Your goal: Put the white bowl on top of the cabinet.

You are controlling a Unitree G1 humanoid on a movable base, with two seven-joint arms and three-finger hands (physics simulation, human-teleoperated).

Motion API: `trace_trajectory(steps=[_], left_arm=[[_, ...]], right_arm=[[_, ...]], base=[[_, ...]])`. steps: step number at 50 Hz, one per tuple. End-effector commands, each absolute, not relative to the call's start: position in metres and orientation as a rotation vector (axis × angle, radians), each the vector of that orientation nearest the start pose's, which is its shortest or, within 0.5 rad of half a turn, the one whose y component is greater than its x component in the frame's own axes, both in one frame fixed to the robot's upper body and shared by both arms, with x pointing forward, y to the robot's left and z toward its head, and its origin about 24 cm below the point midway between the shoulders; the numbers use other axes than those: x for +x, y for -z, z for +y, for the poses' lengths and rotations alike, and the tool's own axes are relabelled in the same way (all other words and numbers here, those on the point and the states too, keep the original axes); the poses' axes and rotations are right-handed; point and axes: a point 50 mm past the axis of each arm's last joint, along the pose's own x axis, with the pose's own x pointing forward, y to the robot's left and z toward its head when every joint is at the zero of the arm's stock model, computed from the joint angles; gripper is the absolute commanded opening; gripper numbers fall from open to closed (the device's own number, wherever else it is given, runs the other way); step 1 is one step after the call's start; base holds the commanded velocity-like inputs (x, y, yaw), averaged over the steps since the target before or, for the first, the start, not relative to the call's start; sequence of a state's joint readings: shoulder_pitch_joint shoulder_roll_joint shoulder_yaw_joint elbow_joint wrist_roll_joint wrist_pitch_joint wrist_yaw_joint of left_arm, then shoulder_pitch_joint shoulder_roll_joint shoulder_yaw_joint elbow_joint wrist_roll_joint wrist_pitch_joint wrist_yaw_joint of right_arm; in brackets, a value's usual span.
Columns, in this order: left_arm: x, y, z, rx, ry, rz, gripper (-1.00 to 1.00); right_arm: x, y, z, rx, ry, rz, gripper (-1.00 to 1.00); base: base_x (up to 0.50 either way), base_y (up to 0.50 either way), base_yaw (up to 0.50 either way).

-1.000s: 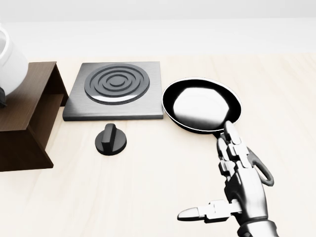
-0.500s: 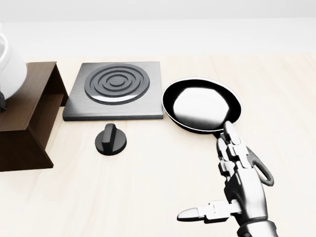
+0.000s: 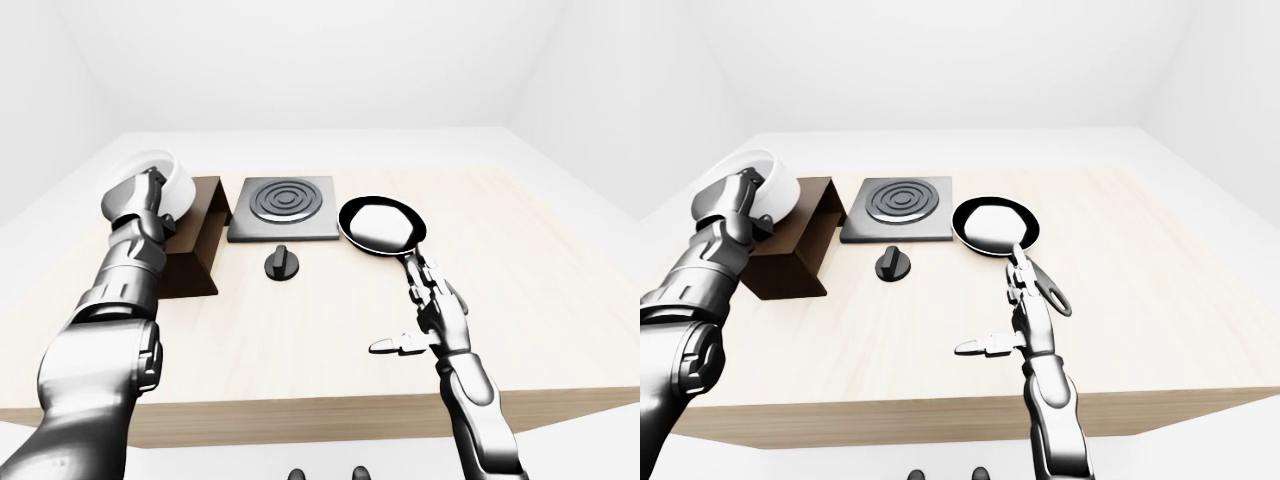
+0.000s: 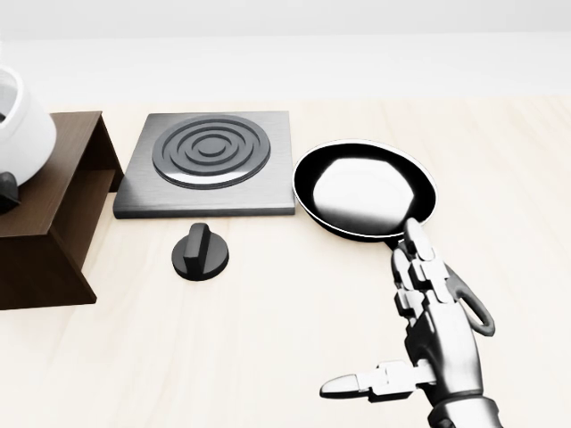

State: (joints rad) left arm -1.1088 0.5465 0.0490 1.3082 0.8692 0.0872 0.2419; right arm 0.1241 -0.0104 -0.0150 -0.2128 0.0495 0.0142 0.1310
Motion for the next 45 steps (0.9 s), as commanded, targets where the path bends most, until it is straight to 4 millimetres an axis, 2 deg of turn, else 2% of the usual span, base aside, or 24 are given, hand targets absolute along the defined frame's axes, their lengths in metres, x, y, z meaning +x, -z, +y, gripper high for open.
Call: trace_trajectory(steps=[1,3,4,5,6,39,45], left_arm=[[0.3973,-0.1844,0.2926,1.288,-0.511,0.145,-1.0],[0.3973,-0.1842,0.2926,1.288,-0.51,0.145,-1.0],[0.397,-0.1816,0.2924,1.289,-0.505,0.152,0.5],[0.397,-0.1815,0.2924,1.289,-0.505,0.152,0.5],[0.3967,-0.18,0.2925,1.292,-0.5,0.156,1.0],[0.395,-0.1773,0.2954,1.297,-0.499,0.167,1.0],[0.3958,-0.1866,0.2936,1.302,-0.496,0.126,1.0]], right_arm=[[0.2293,-0.0616,-0.1551,0.027,-0.087,-0.083,1.0],[0.2293,-0.0616,-0.1551,0.027,-0.087,-0.083,1.0],[0.2285,-0.0618,-0.1549,0.027,-0.088,-0.084,1.0],[0.2285,-0.0618,-0.1549,0.027,-0.088,-0.084,1.0],[0.2282,-0.062,-0.155,0.028,-0.088,-0.084,1.0],[0.2266,-0.0612,-0.1527,0.023,-0.096,-0.085,1.0],[0.2279,-0.0606,-0.1523,0.021,-0.096,-0.082,1.0]], base=[[0.0,0.0,0.0],[0.0,0.0,0.0],[0.0,0.0,0.0],[0.0,0.0,0.0],[0.0,0.0,0.0],[0.0,0.0,0.0],[0.0,0.0,0.0]])
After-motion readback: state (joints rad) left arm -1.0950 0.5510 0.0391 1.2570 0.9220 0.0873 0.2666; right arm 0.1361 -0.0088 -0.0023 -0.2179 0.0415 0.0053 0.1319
